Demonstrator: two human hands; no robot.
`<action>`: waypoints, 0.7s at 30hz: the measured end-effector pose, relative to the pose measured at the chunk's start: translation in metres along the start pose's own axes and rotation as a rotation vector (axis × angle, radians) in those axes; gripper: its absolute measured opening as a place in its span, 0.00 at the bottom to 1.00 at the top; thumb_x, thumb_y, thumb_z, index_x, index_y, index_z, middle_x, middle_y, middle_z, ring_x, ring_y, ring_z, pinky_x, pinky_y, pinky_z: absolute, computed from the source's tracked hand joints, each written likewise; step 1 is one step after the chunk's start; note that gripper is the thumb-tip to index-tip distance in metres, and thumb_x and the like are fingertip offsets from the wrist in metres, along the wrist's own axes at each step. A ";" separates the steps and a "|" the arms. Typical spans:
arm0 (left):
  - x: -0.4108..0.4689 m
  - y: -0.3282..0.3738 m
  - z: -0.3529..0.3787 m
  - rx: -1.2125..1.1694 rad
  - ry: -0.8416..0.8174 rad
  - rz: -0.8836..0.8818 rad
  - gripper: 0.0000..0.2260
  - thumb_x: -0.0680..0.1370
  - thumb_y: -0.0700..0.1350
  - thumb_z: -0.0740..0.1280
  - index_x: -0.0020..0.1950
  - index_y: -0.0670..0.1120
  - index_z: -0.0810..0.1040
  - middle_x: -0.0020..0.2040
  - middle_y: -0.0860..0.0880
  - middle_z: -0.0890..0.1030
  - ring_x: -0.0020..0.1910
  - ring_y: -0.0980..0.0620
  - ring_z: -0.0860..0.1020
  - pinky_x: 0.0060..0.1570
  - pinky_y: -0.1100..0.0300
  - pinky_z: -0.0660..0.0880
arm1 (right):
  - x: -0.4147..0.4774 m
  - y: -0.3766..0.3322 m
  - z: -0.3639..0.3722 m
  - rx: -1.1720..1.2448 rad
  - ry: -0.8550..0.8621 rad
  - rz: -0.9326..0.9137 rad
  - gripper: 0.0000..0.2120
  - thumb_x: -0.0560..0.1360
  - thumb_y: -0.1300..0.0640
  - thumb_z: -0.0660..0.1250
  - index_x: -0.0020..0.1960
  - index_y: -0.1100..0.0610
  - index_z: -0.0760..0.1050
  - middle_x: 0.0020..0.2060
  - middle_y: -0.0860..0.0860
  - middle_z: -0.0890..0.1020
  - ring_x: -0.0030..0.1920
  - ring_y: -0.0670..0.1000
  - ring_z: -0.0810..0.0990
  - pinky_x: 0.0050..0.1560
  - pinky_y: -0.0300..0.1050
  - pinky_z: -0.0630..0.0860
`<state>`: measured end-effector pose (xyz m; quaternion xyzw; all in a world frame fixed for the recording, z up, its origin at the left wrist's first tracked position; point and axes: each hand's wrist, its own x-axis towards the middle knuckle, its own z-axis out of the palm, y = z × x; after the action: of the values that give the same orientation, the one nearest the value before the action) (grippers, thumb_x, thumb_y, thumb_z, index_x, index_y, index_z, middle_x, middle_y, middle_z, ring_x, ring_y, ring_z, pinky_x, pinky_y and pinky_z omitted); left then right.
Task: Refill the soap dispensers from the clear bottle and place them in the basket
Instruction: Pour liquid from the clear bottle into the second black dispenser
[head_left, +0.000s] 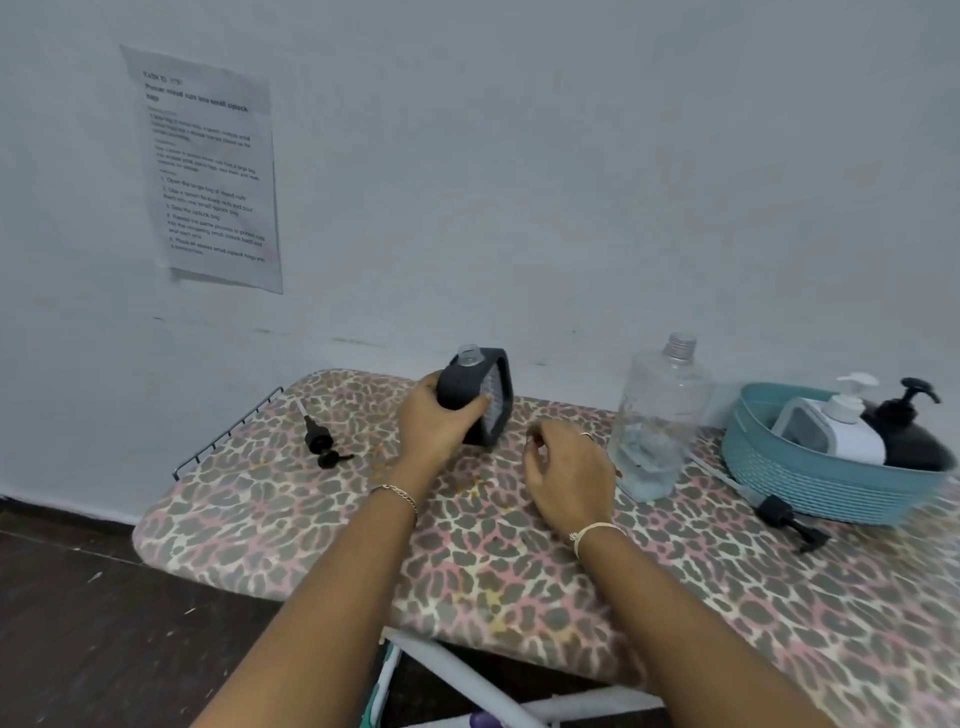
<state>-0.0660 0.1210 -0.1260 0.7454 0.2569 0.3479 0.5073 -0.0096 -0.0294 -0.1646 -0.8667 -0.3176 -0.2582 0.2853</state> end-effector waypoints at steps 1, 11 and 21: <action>-0.008 0.004 0.008 -0.009 -0.019 0.007 0.24 0.69 0.47 0.78 0.62 0.44 0.76 0.55 0.48 0.82 0.51 0.53 0.80 0.47 0.66 0.77 | -0.004 0.006 -0.005 0.011 0.041 -0.004 0.03 0.74 0.57 0.65 0.46 0.53 0.77 0.38 0.47 0.80 0.36 0.48 0.77 0.35 0.44 0.74; -0.058 0.017 0.058 0.057 -0.027 0.072 0.22 0.70 0.47 0.76 0.61 0.44 0.75 0.56 0.46 0.80 0.54 0.48 0.79 0.51 0.57 0.78 | -0.029 0.062 -0.043 -0.018 0.316 0.128 0.26 0.69 0.60 0.71 0.64 0.52 0.65 0.61 0.53 0.64 0.61 0.54 0.67 0.59 0.58 0.69; -0.059 0.018 0.075 0.112 -0.108 0.116 0.40 0.70 0.45 0.75 0.77 0.51 0.58 0.67 0.50 0.75 0.61 0.52 0.76 0.49 0.71 0.69 | 0.006 0.087 -0.051 0.347 0.123 0.509 0.46 0.66 0.48 0.77 0.74 0.60 0.55 0.71 0.56 0.61 0.70 0.56 0.62 0.68 0.49 0.63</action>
<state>-0.0439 0.0283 -0.1425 0.8040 0.2048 0.3211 0.4567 0.0411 -0.1160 -0.1539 -0.8395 -0.1115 -0.1725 0.5031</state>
